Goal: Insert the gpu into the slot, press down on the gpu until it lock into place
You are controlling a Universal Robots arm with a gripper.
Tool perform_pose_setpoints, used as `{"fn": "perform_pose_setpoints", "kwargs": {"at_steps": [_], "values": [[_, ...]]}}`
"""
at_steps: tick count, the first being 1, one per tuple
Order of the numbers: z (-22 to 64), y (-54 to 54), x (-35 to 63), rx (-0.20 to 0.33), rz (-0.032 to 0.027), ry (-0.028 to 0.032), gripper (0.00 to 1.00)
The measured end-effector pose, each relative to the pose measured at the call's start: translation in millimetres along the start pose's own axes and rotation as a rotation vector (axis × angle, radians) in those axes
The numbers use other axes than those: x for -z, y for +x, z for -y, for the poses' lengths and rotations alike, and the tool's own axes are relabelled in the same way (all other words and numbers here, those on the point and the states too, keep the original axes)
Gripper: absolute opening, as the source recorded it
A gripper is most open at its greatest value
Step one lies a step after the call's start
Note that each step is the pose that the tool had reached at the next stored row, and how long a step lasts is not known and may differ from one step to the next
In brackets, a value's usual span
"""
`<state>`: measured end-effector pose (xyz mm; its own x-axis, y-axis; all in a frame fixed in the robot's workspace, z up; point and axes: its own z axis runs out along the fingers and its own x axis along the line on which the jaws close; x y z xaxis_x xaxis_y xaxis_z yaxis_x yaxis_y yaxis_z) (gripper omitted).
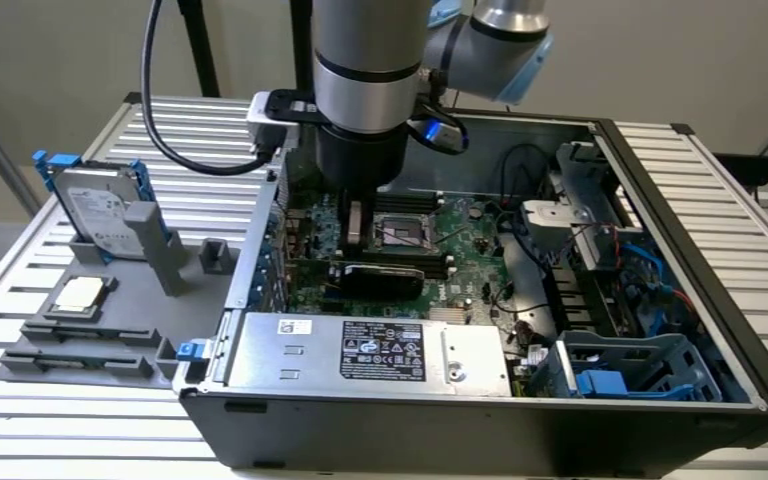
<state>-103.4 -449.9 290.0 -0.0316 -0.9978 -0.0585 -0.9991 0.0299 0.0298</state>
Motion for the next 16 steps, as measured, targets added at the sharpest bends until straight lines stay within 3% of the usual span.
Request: {"fn": "perform_pose_setpoints", "kwargs": {"at_steps": [3,4,6,11,14,16], "values": [[-9.2,0.3,-0.3,0.0,0.0,-0.0012,0.11],[-11.4,0.3,-0.4,-0.001,0.0,-0.0078,0.11],[-13.9,0.4,-0.5,-0.002,-0.0009,-0.0303,0.11],[-18.1,0.6,-0.5,-0.004,-0.007,-0.0961,0.11],[-19.5,0.6,-0.6,-0.004,-0.0149,-0.1247,0.11],[-19.7,0.6,-0.6,-0.004,-0.0264,-0.138,0.11]]}}
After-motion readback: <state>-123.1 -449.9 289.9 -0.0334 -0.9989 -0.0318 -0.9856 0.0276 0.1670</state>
